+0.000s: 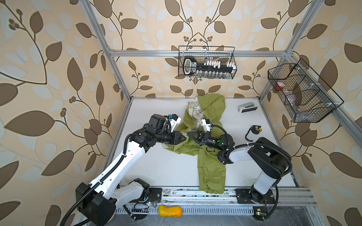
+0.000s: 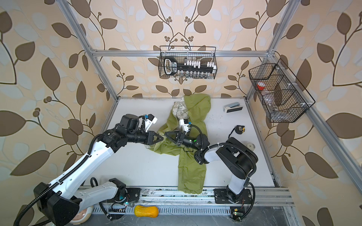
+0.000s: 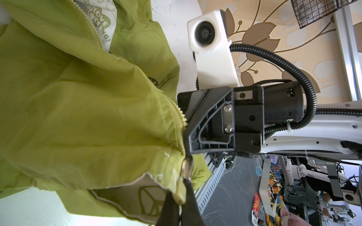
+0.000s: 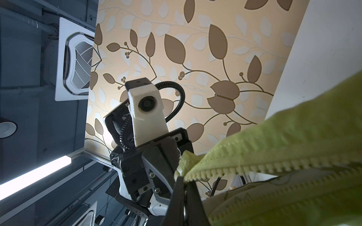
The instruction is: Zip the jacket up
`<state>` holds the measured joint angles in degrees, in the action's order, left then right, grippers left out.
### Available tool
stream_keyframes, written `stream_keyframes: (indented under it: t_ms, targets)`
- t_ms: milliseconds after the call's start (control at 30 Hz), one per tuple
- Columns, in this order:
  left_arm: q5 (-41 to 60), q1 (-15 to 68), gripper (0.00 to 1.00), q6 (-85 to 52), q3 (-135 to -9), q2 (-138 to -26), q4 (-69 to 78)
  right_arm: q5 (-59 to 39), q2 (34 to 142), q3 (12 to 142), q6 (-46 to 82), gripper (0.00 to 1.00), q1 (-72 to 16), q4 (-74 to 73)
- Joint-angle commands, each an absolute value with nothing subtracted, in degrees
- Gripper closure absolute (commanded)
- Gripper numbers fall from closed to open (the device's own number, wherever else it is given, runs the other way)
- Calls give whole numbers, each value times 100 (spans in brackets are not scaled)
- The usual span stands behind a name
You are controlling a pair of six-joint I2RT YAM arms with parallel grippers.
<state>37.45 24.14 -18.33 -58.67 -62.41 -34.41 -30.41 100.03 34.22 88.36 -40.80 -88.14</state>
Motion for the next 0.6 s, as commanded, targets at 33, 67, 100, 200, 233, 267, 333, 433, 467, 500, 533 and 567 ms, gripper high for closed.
stream_keyframes:
  t_ms: [33, 67, 100, 200, 233, 267, 333, 433, 467, 500, 533, 567]
  targets:
    - [3700, 2141, 100, -1965, -5794, -5902, -3227, -3007, 9919, 3242, 8903, 100, -4020, -9055]
    - [3690, 2086, 100, -1989, -5782, -5858, -3205, -2988, 9870, 3199, 8840, 100, -4017, -8951]
    - [3691, 2017, 100, -2003, -5766, -5822, -3193, -2958, 9813, 3167, 8751, 100, -4017, -8849]
    - [3709, 1856, 100, -2067, -5715, -5751, -3137, -2914, 9556, 3098, 8473, 100, -4025, -8483]
    - [3737, 1809, 100, -2106, -5690, -5735, -3089, -2914, 9472, 3102, 8359, 100, -4029, -8286]
    - [3789, 1754, 100, -2155, -5653, -5714, -3013, -2910, 9373, 3107, 8220, 100, -4040, -8064]
    - [3847, 1684, 100, -2235, -5614, -5675, -2902, -2862, 9187, 3105, 7950, 100, -4050, -7661]
    - [3951, 1600, 100, -2274, -5610, -5665, -2847, -2780, 8989, 3092, 7632, 100, -4039, -7217]
    - [3977, 1591, 100, -2269, -5612, -5669, -2848, -2765, 8948, 3087, 7573, 100, -4034, -7118]
    - [3981, 1582, 100, -2274, -5613, -5658, -2848, -2745, 8915, 3089, 7502, 100, -4030, -7005]
    - [3981, 1576, 100, -2275, -5610, -5643, -2848, -2726, 8893, 3084, 7449, 100, -4019, -6934]
    - [3981, 1561, 100, -2271, -5606, -5619, -2856, -2703, 8890, 3069, 7406, 100, -4008, -6881]
